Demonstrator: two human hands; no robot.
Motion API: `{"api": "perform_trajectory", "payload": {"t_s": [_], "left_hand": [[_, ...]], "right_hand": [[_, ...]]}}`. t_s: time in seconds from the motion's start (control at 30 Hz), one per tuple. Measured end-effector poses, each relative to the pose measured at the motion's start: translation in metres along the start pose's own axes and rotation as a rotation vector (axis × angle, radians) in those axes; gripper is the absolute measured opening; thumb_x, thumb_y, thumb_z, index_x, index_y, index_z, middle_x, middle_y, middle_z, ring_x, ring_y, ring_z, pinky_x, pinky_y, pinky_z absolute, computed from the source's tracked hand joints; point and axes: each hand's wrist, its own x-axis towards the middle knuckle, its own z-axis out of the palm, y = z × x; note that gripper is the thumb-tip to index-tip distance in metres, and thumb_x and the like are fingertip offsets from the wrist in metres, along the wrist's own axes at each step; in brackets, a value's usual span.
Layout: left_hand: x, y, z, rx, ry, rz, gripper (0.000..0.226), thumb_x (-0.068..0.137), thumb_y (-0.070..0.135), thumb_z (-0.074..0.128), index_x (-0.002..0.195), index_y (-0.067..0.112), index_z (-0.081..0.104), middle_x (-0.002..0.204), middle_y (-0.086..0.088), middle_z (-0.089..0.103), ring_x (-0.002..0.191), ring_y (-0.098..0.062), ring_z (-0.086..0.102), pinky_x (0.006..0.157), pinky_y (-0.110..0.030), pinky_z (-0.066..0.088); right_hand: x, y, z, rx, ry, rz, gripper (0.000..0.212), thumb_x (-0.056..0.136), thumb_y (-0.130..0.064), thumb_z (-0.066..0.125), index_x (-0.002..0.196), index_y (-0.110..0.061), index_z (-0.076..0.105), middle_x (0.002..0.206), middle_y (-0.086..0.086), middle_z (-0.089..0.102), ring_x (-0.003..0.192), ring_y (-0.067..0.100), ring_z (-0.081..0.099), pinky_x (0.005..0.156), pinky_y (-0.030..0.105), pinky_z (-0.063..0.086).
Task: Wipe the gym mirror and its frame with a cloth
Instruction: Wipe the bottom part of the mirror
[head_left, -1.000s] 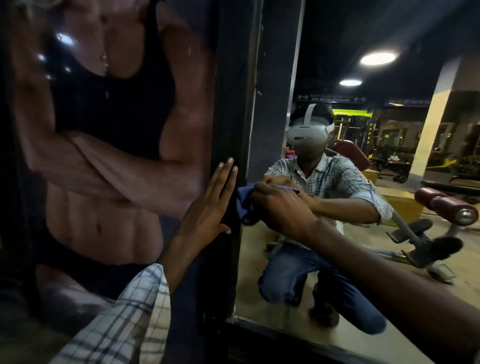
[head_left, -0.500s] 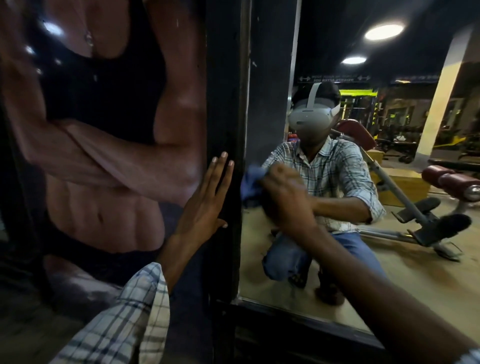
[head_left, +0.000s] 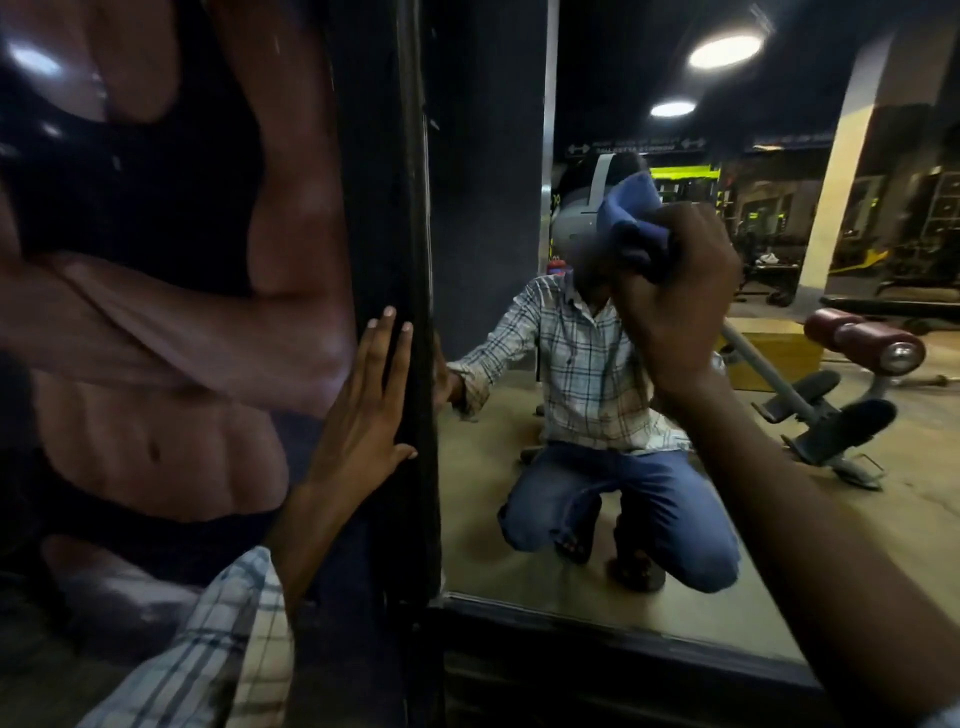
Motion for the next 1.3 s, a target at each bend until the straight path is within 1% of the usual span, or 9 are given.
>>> {"api": "perform_trajectory", "payload": {"t_s": [0.07, 0.17, 0.23, 0.47, 0.63, 0.87, 1.0, 1.07, 1.3], "left_hand": [[-0.001, 0.002, 0.0, 0.009, -0.011, -0.003, 0.161, 0.047, 0.028, 0.104, 0.165, 0.007, -0.004, 0.172, -0.011, -0.015, 0.16, -0.032, -0.006, 0.127, -0.047, 0.018], [-0.001, 0.003, -0.001, 0.023, -0.011, 0.01, 0.161, 0.046, 0.028, 0.104, 0.164, 0.006, -0.003, 0.172, -0.012, -0.015, 0.16, -0.033, -0.005, 0.126, -0.046, 0.017], [-0.001, 0.004, -0.003, 0.034, -0.007, 0.011, 0.16, 0.047, 0.031, 0.104, 0.164, 0.005, -0.002, 0.172, -0.013, -0.014, 0.16, -0.034, -0.005, 0.126, -0.047, 0.019], [0.006, 0.027, 0.001, 0.004, 0.027, 0.101, 0.151, 0.054, 0.04, 0.1, 0.166, 0.013, 0.003, 0.173, -0.01, -0.009, 0.161, -0.028, -0.005, 0.127, -0.045, 0.02], [0.011, 0.046, 0.011, -0.012, 0.056, 0.133, 0.143, 0.055, 0.045, 0.099, 0.166, 0.019, 0.014, 0.173, -0.013, -0.006, 0.161, -0.031, -0.003, 0.126, -0.054, 0.023], [0.026, 0.065, 0.016, -0.082, 0.111, 0.194, 0.131, 0.062, 0.048, 0.096, 0.165, 0.023, 0.02, 0.173, -0.016, -0.003, 0.16, -0.033, -0.001, 0.123, -0.058, 0.028], [0.029, 0.082, 0.017, -0.099, 0.101, 0.232, 0.128, 0.066, 0.045, 0.095, 0.166, 0.024, 0.018, 0.173, -0.013, -0.006, 0.161, -0.031, -0.005, 0.125, -0.053, 0.023], [0.034, 0.088, 0.015, -0.082, 0.092, 0.26, 0.127, 0.067, 0.047, 0.094, 0.166, 0.023, 0.017, 0.173, -0.013, -0.006, 0.161, -0.03, -0.006, 0.125, -0.051, 0.02], [0.051, 0.104, 0.006, -0.113, 0.112, 0.29, 0.124, 0.071, 0.05, 0.09, 0.166, 0.022, 0.016, 0.173, -0.014, -0.006, 0.161, -0.03, -0.007, 0.126, -0.056, 0.021]], "right_hand": [[-0.036, -0.006, 0.013, 0.0, -0.128, -0.019, 0.021, 0.082, -0.002, 0.068, 0.102, -0.002, 0.064, 0.099, 0.013, 0.061, 0.087, 0.027, 0.058, 0.073, 0.033, 0.044], [-0.125, -0.019, 0.019, 0.03, -0.785, -0.332, 0.018, 0.082, -0.002, 0.065, 0.098, -0.008, 0.068, 0.101, 0.01, 0.064, 0.087, 0.029, 0.065, 0.069, 0.038, 0.05], [-0.135, -0.016, 0.009, 0.077, -1.001, -0.473, 0.014, 0.079, -0.005, 0.069, 0.092, -0.011, 0.067, 0.097, 0.007, 0.063, 0.085, 0.027, 0.064, 0.063, 0.034, 0.043], [-0.039, 0.01, -0.017, 0.006, -0.24, -0.014, 0.035, 0.074, 0.0, 0.069, 0.108, -0.007, 0.064, 0.106, 0.01, 0.059, 0.092, 0.024, 0.057, 0.075, 0.035, 0.047], [-0.117, 0.001, -0.02, 0.013, -0.943, -0.449, 0.025, 0.079, -0.004, 0.073, 0.103, -0.009, 0.069, 0.104, 0.009, 0.063, 0.092, 0.03, 0.063, 0.072, 0.043, 0.054], [-0.032, 0.028, -0.035, 0.014, -0.192, 0.026, 0.03, 0.077, -0.003, 0.071, 0.106, -0.007, 0.063, 0.103, 0.01, 0.058, 0.089, 0.02, 0.055, 0.072, 0.039, 0.048], [-0.094, 0.015, -0.042, 0.057, -0.768, -0.294, 0.026, 0.077, -0.005, 0.068, 0.102, -0.011, 0.069, 0.102, 0.006, 0.063, 0.092, 0.023, 0.061, 0.071, 0.047, 0.054], [-0.079, 0.024, -0.052, 0.006, -0.822, -0.397, 0.024, 0.079, -0.01, 0.07, 0.102, -0.015, 0.069, 0.104, 0.004, 0.062, 0.093, 0.019, 0.059, 0.071, 0.044, 0.054], [0.051, 0.054, -0.061, -0.012, 0.123, 0.067, 0.02, 0.082, -0.008, 0.071, 0.1, -0.006, 0.064, 0.097, 0.009, 0.062, 0.086, 0.015, 0.054, 0.071, 0.035, 0.047]]}}
